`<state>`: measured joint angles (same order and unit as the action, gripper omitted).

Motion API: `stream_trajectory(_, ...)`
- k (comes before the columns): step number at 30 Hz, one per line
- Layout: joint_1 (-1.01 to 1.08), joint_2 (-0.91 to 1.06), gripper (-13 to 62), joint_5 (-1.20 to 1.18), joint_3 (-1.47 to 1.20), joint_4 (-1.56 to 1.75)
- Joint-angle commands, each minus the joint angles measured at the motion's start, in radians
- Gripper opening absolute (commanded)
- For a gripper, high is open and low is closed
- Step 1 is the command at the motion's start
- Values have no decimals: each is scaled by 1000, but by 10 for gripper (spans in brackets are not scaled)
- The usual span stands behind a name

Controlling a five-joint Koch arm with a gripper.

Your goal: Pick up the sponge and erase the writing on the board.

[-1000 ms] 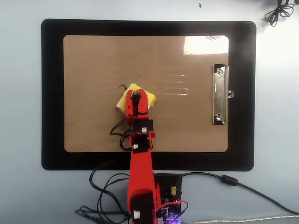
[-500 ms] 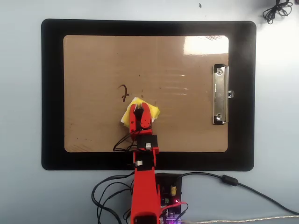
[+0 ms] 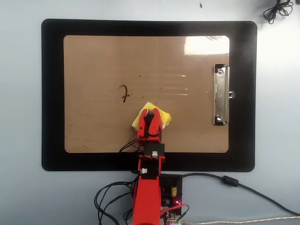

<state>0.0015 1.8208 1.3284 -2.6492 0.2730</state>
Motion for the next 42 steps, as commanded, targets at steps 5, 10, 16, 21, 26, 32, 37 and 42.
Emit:
stream_trajectory(5, 8, -388, -82, -6, 356, 41)
stream_trajectory(10, -3, -14, -82, 2, 9, 41)
stream_trajectory(16, 101, 15, -82, -38, -12, 38)
stream_trajectory(21, 146, -328, -82, -51, 276, 64)
stream_trajectory(26, 114, -186, -82, -40, 92, 81)
stream_trajectory(32, -195, -267, -81, 64, 273, 74)
stream_trajectory(37, -336, -606, -82, 221, 607, 75)
stream_trajectory(42, -373, -376, -81, 276, 359, 67)
